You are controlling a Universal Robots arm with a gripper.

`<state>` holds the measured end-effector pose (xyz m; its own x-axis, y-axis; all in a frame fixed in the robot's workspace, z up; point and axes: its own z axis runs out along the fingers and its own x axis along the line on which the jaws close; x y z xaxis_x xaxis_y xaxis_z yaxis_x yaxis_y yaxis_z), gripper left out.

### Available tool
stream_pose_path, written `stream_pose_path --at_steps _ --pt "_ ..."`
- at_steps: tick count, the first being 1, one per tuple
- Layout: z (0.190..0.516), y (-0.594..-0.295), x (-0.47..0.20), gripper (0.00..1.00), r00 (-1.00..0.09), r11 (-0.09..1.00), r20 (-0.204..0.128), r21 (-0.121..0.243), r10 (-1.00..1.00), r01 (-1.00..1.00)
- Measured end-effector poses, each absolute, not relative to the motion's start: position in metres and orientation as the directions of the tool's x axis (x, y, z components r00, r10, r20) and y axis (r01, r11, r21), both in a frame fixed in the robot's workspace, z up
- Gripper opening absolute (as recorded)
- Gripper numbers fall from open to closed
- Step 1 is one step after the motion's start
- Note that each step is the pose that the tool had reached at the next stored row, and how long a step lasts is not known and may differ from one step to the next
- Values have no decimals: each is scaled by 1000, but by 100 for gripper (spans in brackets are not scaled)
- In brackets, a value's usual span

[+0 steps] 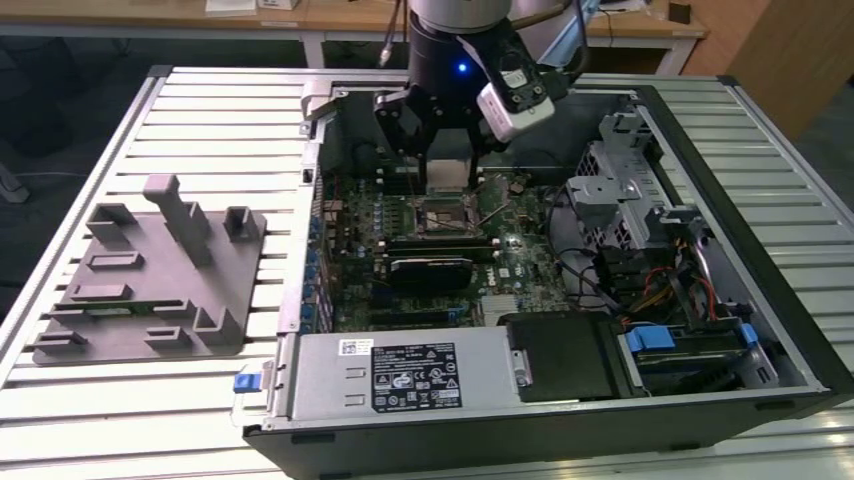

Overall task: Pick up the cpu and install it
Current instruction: 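Pick up the cpu and move it towards the insertion slot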

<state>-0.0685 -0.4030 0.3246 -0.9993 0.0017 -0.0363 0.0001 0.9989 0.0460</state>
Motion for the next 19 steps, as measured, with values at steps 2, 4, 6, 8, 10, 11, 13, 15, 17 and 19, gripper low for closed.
stream_pose_path --at_steps 2,4,6,8,10,11,13,15,17,19 --pt "323 -402 -68 54 -999 999 -36 46 2 0" --pt "321 -401 -68 54 -999 999 -36 46 2 0" --pt "319 -400 -67 54 -999 999 -36 46 2 0" --pt "317 -399 -66 54 -999 999 -36 46 2 0" --pt "316 -397 -65 54 -999 999 -36 46 2 0" --pt "315 -397 -64 54 -999 999 -35 46 2 0" --pt "314 -396 -63 54 -999 999 -35 46 2 0" --pt "312 -394 -62 54 -999 999 -35 46 2 0" --pt "311 -393 -61 54 -999 999 -35 46 1 0" --pt "309 -391 -60 54 -999 999 -34 46 1 0"
